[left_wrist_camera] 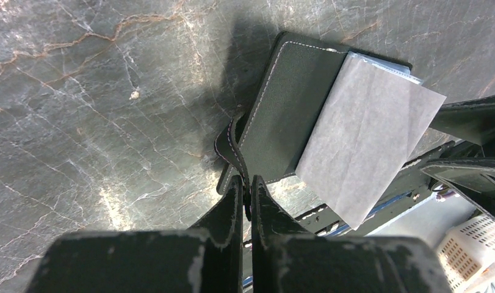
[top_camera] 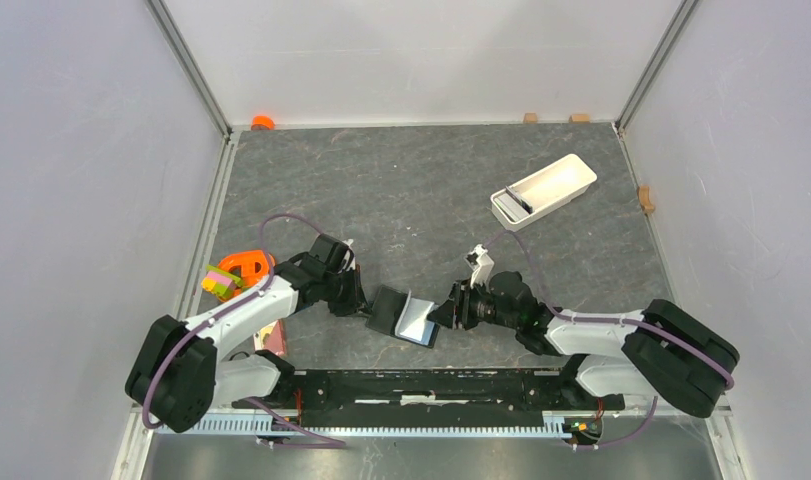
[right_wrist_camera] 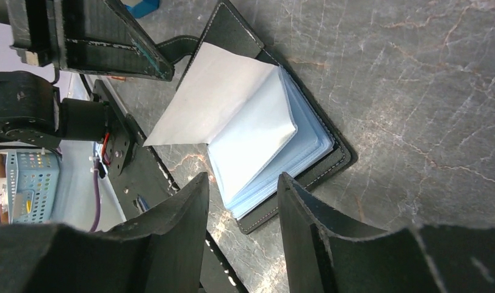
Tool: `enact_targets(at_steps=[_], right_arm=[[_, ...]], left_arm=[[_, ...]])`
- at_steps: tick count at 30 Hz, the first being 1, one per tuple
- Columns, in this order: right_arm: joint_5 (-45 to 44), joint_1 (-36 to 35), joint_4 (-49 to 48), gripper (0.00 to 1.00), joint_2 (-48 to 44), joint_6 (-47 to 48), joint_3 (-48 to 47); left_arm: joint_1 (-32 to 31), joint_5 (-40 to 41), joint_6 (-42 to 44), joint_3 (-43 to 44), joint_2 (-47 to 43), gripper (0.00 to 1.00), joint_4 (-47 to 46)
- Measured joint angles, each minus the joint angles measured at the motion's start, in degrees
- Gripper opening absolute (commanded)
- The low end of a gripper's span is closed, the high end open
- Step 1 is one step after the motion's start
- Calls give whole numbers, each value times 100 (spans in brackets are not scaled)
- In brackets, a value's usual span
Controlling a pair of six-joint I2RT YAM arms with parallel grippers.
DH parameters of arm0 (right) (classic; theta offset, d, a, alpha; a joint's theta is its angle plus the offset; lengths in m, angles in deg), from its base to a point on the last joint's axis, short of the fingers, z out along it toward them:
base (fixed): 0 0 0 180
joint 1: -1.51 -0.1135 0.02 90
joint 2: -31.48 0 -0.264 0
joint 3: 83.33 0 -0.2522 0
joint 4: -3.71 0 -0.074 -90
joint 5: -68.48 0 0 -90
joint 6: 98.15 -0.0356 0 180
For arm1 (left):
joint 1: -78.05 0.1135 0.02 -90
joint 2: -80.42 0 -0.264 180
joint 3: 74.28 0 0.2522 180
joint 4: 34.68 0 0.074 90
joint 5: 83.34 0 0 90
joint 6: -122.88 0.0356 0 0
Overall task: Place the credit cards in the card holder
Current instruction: Open the card holder, then turn over the card slot in the card holder.
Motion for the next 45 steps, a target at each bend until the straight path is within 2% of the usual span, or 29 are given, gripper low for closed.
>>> enact_targets(at_steps=[20, 32, 39, 45], right_arm=[[52, -170, -275, 42, 1025, -70, -356], [227, -356, -831, 44, 1631, -140, -623], [240, -673, -944, 48, 1941, 35, -1397], [216, -715, -977, 48, 2522, 61, -1552]], left_arm=[[0, -44, 0, -37, 48, 2, -2], [-31, -258, -2, -101, 136, 2, -149], [-205, -533, -72, -372, 232, 2, -619], [-214, -623, -267, -560, 271, 2, -1040]])
